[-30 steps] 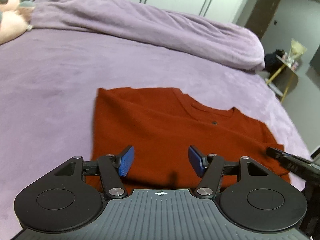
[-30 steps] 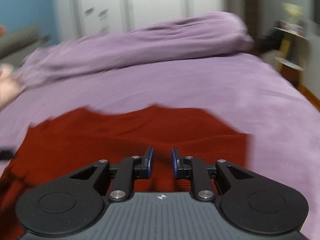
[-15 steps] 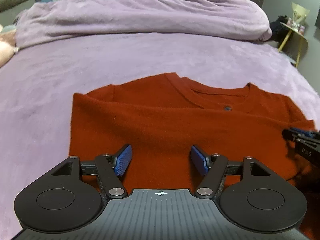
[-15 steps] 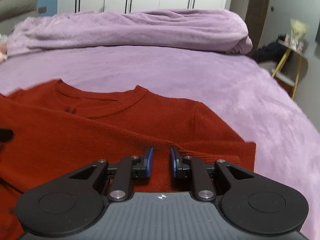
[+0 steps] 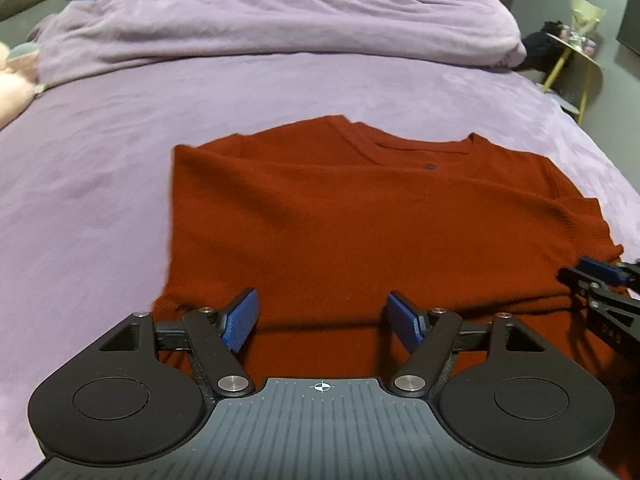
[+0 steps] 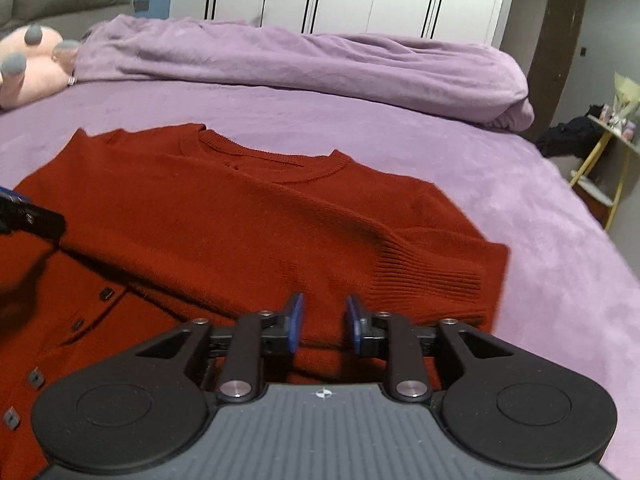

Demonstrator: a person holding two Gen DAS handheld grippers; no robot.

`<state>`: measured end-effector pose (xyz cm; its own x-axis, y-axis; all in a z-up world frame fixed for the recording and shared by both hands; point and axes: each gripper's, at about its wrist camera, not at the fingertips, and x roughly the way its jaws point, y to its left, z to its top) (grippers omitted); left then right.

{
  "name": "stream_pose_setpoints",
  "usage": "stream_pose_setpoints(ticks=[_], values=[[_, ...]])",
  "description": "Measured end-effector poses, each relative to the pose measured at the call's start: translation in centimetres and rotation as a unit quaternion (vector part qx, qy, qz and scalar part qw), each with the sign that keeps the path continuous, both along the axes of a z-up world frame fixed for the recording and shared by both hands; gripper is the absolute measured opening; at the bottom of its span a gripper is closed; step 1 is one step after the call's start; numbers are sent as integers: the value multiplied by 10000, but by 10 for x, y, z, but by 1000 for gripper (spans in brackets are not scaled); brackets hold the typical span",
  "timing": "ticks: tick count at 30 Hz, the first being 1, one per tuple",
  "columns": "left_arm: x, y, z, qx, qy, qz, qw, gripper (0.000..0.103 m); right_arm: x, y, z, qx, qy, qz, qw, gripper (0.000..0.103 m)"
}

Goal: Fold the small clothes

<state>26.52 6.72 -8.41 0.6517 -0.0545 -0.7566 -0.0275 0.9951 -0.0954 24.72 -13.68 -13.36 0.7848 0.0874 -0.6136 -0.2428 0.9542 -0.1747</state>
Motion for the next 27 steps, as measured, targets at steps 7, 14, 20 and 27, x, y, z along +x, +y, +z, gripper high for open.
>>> stream_pose_setpoints(ticks=[7,14,20,27], values=[[-102,33,13,-44,258,-203,9995,76,-123,-53,25,946,393,-184,9946,56],[-200,60,6,-376,554,85,9977,76,-241,-113,13,1760,1328,-1221,9677,55],[-220,77,0,-458,553,481,9963,71,-248,-131,-1,2668,1728,-1483,9365,45],[-222,92,-18,-1273,1057,518,9849,48,-242,-133,-15,3118,2032,-1531,9154,19]])
